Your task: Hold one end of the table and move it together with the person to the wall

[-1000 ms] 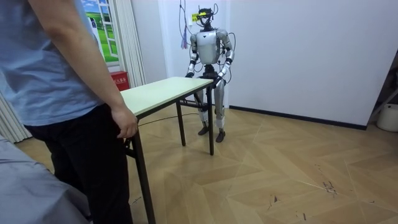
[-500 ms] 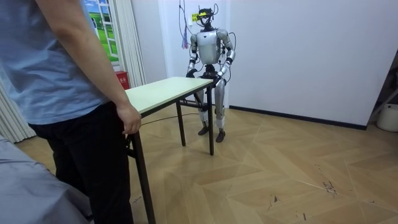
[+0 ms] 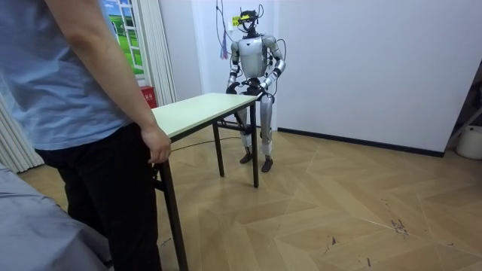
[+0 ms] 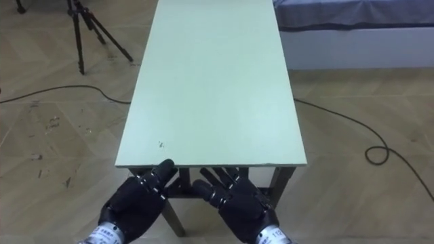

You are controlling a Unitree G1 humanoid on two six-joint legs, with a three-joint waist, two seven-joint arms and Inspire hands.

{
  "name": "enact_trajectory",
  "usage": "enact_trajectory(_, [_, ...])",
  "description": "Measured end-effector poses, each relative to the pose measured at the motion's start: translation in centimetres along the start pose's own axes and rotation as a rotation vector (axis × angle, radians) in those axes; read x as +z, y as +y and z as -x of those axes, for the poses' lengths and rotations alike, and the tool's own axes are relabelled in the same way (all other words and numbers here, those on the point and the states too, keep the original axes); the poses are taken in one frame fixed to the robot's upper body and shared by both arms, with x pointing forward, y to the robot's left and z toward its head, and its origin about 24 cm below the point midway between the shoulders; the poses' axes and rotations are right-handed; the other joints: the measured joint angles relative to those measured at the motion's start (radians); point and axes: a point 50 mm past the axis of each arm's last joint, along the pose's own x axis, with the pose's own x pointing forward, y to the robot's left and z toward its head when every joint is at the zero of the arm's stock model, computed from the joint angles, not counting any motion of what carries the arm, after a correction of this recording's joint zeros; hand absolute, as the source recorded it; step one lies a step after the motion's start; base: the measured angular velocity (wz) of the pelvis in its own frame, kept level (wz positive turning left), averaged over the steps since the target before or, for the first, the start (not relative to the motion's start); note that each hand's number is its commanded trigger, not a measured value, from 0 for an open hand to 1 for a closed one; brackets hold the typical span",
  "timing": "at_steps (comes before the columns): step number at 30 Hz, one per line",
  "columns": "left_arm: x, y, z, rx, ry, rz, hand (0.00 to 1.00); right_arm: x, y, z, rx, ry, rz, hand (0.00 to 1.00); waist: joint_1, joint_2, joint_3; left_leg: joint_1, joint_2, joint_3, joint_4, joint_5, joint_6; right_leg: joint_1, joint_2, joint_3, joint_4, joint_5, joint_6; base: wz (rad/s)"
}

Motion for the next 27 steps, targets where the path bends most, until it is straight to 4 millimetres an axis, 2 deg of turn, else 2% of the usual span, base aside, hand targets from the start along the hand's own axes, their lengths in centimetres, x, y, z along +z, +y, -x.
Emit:
enact_trajectory(9, [-1.1,-0.6,0.0,-0.031,0.069,-0.05,0.0,0.0,0.3,-0.2,0.023,0.032,0.018,0.0,-0.011,0.0,-0.001,-0.002,-0.001,0.005,-0.003,0.001,0.0,-0.008,-0.001,0.002,0.001,0.0,0.0,0.0])
enact_trajectory(19, [-1.0,-0.6,0.1,-0.041,0.11,-0.133,0.0,0.2,0.3,-0.3,0.034,0.063,0.039,0.0,-0.026,-0.006,-0.0044,-0.001,0.001,0.012,-0.007,0.002,0.001,-0.013,-0.002,0.003,0.001,0.0,0.0,0.0])
enact_trajectory(27, [-1.1,-0.7,0.0,-0.04,0.101,-0.035,0.0,-0.1,0.5,-0.3,0.024,0.021,-0.145,0.0,-0.024,-0.01,-0.0038,0.004,0.003,0.02,-0.005,0.002,0.001,-0.011,-0.001,0.013,0.001,0.002,0.0,-0.03])
